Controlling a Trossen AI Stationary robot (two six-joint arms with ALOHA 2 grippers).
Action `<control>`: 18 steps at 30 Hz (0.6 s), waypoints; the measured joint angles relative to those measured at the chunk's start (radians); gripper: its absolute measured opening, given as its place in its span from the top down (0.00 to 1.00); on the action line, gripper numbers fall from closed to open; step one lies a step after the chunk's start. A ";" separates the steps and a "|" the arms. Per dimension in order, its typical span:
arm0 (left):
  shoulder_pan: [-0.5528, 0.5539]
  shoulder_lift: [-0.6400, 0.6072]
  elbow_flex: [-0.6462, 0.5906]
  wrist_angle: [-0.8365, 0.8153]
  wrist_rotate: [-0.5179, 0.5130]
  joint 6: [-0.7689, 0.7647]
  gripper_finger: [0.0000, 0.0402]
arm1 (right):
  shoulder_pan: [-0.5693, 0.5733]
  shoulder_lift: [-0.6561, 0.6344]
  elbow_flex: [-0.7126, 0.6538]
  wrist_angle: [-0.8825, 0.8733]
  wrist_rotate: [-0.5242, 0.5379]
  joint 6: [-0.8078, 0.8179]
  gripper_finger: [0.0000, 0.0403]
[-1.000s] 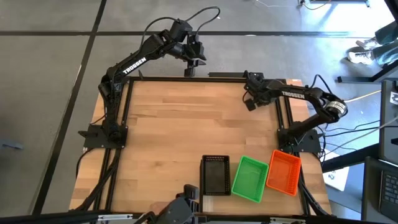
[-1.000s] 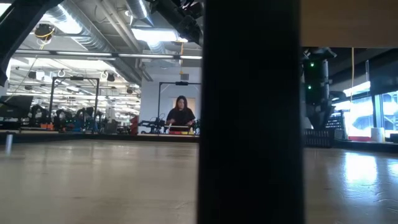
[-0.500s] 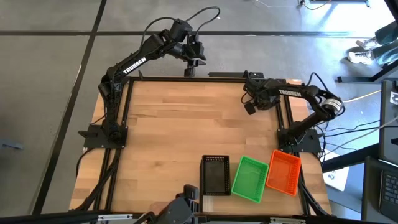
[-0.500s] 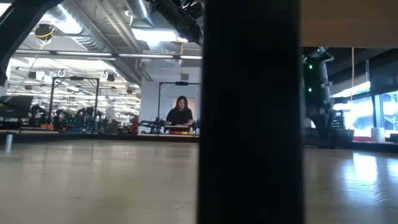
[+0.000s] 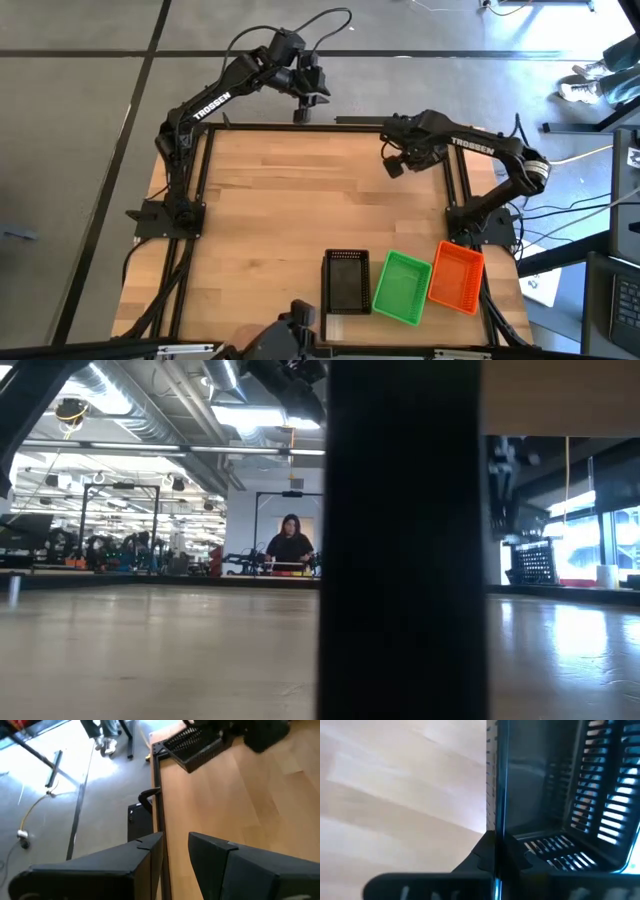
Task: Stack baskets on shelf by color
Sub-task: Stack the black bin on the stacked black bins on the shelf
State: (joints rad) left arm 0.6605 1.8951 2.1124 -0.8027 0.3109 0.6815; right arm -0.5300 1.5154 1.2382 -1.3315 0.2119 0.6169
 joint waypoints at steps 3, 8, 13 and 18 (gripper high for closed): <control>0.000 -0.018 0.000 -0.023 0.027 0.054 0.79 | 0.075 0.000 0.102 -0.064 0.003 0.008 1.00; -0.006 -0.047 0.001 -0.036 0.095 0.176 0.79 | 0.192 0.000 0.233 -0.144 0.100 0.005 1.00; -0.043 -0.045 0.001 -0.042 0.182 0.319 0.79 | 0.271 0.000 0.324 -0.227 0.210 -0.026 1.00; -0.118 -0.040 0.001 -0.034 0.179 0.413 0.79 | 0.332 0.000 0.363 -0.233 0.244 -0.077 1.00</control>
State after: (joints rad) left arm 0.5423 1.8553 2.1132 -0.8371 0.4896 1.0943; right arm -0.1984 1.5158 1.6017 -1.5648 0.4557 0.5400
